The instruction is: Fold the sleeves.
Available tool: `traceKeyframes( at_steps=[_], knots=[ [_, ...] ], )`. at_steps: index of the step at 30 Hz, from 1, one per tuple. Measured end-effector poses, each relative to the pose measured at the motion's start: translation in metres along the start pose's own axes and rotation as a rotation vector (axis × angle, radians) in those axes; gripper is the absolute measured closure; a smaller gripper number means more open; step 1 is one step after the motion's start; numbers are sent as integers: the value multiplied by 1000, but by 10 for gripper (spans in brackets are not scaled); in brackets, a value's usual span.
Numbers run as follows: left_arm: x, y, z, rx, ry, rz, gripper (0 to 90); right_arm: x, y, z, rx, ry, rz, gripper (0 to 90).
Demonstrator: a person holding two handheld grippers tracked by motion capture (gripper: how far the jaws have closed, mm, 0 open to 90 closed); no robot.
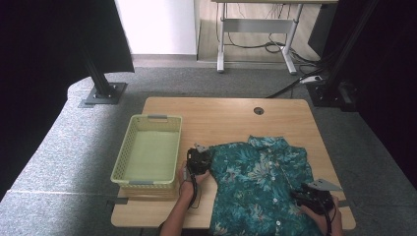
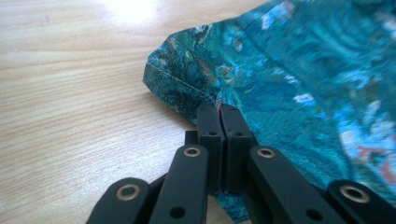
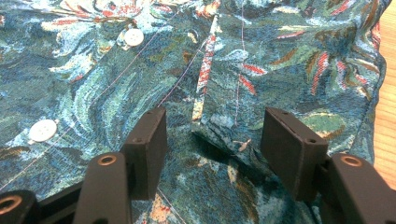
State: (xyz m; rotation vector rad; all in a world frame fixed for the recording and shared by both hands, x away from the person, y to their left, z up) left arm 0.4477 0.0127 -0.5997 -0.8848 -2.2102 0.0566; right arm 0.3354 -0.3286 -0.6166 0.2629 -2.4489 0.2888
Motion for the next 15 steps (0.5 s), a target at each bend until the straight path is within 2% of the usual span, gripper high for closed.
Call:
traceKeyframes(
  at_steps=[11,15],
  knots=[
    [19,-16,-11,-35,-57,42,889,0,0,0,1,0,-1,403],
    [25,-20,-17,-49,-61,53,899,0,0,0,2,1,-2,400]
  ],
)
Point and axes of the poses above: each handheld gripper's, and its own axes: x roughly backward along the jaws, z roughly out of its underside, y roughly to its left, the point moved 9 cm from there along -x, roughly forward along the jaws, and after that the axes turned 13 degrees about z, right-handed, at the moved point
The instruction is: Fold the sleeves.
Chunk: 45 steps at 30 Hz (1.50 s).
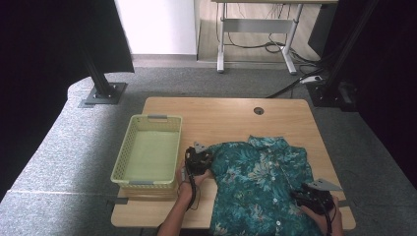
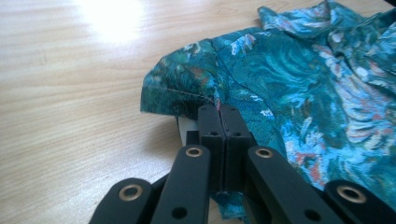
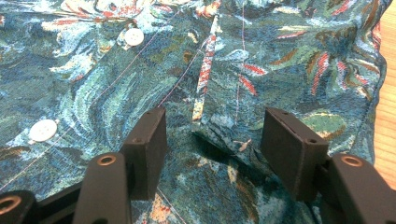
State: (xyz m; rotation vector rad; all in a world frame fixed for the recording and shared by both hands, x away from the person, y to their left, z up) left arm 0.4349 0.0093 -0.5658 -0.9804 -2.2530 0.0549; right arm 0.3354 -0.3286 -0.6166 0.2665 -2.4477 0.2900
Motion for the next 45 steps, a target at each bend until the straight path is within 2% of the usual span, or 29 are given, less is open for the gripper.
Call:
traceKeyframes(
  at_steps=[4,6,11,15,18,27,35,45],
  knots=[
    [4,-3,-4,-5,-8,10,898,1,0,0,5,14,2,393],
    [6,-5,-5,-22,-5,10,898,2,-1,1,16,13,2,389],
    [10,-6,-7,-25,-10,11,899,7,-4,-3,-3,-22,4,385],
    [16,-4,-10,-30,-14,4,900,17,-1,-9,-15,-60,-29,381],
    [22,-1,-13,-30,-20,-2,900,23,5,-13,0,-82,-60,381],
    [32,6,-15,-24,-24,-18,900,15,17,-4,68,-10,-68,371],
    [38,11,-16,-21,-24,-25,900,13,21,-1,103,16,-60,364],
    [48,24,-19,0,-30,-41,900,11,35,0,130,35,-89,350]
  ],
)
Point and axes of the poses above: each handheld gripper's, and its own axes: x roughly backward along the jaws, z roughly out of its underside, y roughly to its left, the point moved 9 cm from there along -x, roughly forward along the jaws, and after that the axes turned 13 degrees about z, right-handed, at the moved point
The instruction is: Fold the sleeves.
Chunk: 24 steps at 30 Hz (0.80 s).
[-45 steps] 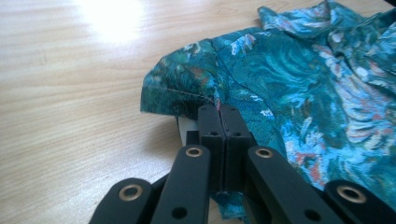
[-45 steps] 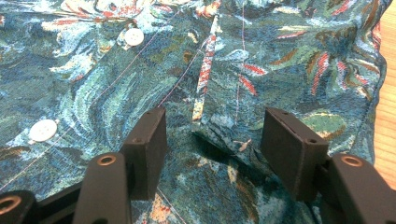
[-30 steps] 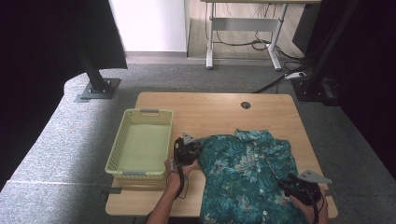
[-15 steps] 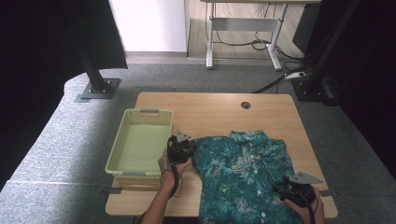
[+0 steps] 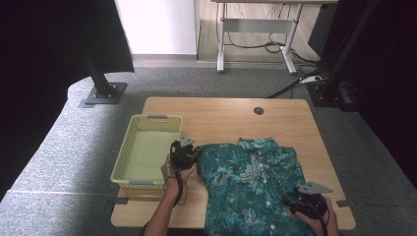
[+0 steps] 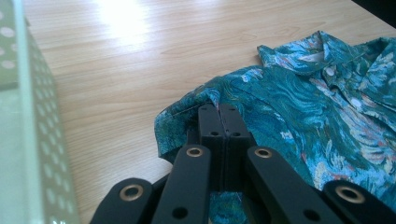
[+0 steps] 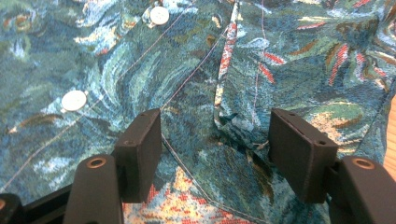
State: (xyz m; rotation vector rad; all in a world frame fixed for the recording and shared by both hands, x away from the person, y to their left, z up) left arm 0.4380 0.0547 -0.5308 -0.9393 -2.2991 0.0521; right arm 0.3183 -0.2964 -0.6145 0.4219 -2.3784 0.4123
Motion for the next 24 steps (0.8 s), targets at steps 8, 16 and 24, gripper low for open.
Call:
traceKeyframes(
  at_steps=[8,16,24],
  knots=[
    [4,1,3,-2,4,-4,900,-3,10,-4,-12,-3,-22,336],
    [-16,-13,9,-18,43,17,899,-3,11,-4,-19,-13,-22,335],
    [-39,-44,3,-86,82,28,891,-3,11,-4,-21,-18,-20,334]
  ],
)
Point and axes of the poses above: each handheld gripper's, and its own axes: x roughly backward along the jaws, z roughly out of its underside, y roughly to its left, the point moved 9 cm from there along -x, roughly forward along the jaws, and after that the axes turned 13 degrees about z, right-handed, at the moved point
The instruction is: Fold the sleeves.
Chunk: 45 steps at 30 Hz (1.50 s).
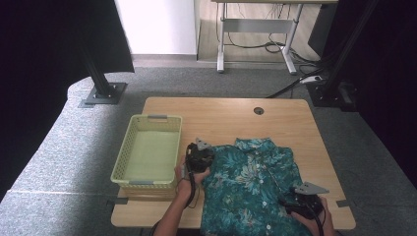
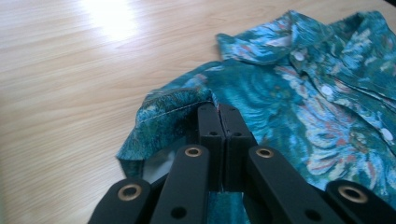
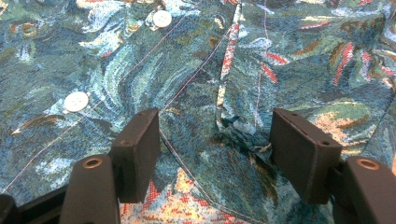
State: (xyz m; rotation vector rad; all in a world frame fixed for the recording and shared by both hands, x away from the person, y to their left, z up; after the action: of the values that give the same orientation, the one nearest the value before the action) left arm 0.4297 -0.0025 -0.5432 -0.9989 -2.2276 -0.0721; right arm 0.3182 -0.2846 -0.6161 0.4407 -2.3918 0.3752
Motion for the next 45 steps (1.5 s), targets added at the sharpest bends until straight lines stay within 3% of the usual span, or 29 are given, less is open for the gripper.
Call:
traceKeyframes(
  at_steps=[4,11,15,17,19,22,24,27,33,37,45],
  knots=[
    [-19,-13,-2,-29,40,11,890,0,0,0,0,-1,0,334],
    [-55,-25,6,-35,105,19,875,0,0,0,1,-3,-1,334],
    [-66,-32,11,-57,123,30,812,0,0,0,1,-5,-2,334],
    [-63,-37,11,-77,118,43,691,0,0,0,2,-7,-3,334],
    [-53,-38,7,-103,72,15,581,0,0,1,2,-7,-4,334],
    [-32,-37,3,-86,18,49,516,0,0,0,2,-8,-5,334],
    [-20,-32,3,-86,3,36,488,0,0,0,2,-7,-4,334],
    [-3,-18,7,-45,-21,14,466,0,0,0,1,-6,-3,334],
    [13,2,21,21,-43,-28,441,0,0,0,-1,-9,-3,334],
    [14,8,31,30,-20,-46,431,0,0,0,-1,-11,-4,334],
    [6,9,37,36,12,-42,435,0,-6,1,-14,-7,11,347]
  ],
)
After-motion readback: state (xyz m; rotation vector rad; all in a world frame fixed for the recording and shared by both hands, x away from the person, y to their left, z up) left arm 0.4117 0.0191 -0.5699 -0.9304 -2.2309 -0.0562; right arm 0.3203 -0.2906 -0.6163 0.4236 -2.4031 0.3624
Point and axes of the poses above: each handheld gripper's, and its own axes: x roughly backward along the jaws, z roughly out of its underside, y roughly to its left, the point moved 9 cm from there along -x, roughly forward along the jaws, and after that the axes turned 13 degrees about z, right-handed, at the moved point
